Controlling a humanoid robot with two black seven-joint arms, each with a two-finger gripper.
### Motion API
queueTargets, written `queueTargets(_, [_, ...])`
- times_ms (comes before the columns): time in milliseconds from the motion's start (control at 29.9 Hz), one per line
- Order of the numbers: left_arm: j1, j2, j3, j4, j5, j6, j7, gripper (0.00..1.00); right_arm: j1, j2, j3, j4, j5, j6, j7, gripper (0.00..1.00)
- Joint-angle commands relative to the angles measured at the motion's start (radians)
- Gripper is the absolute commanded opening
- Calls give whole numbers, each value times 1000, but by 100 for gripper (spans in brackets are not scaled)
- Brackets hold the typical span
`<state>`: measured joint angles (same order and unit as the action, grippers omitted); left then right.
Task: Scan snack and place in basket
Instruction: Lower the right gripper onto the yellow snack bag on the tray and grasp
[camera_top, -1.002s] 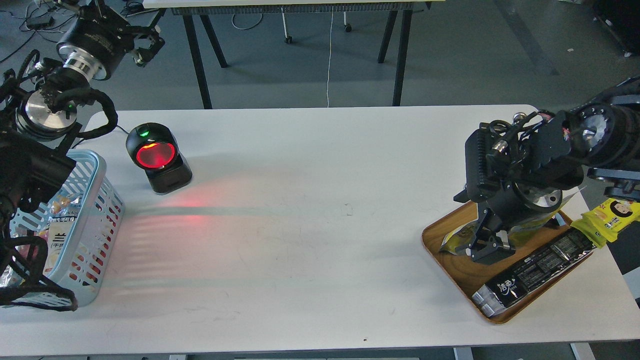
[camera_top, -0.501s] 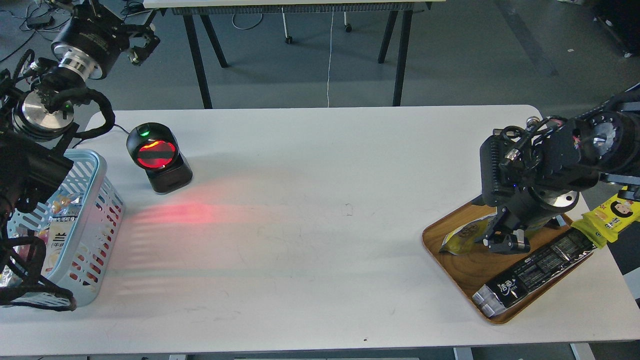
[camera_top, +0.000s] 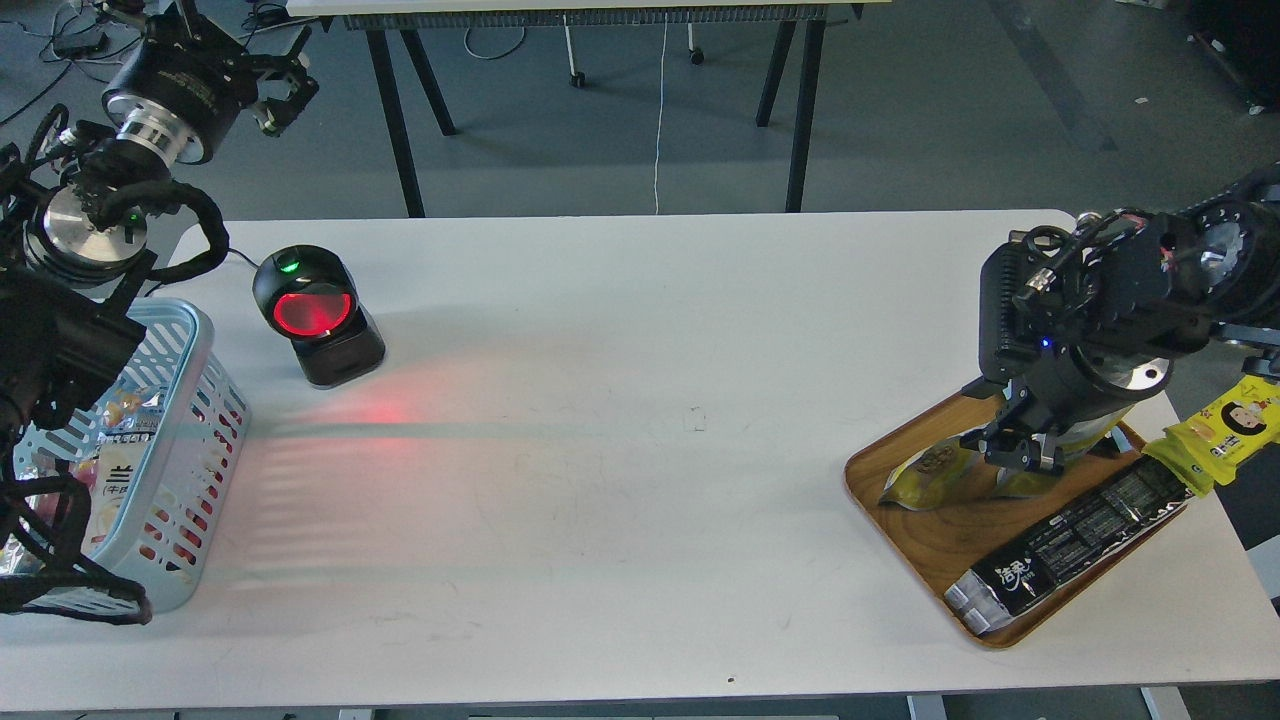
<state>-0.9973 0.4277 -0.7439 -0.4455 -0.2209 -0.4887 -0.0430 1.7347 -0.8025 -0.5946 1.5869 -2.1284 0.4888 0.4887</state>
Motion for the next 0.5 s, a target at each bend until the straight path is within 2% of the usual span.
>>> queueTargets(0, [0, 0, 0, 1, 0, 0, 0, 100, -11, -3, -1, -1, 2, 0, 0, 44])
queueTargets(100, [0, 2, 0, 1, 0, 0, 0, 100, -15, -9, -2, -1, 2, 0, 0, 35])
queueTargets(301, [0, 3, 0, 2, 0, 0, 0, 100, -21, -10, -1, -7, 2, 0, 0, 5])
queueTargets(468, [0, 3, 0, 2, -2, 0, 0, 100, -23, -9, 1, -19, 2, 0, 0, 1])
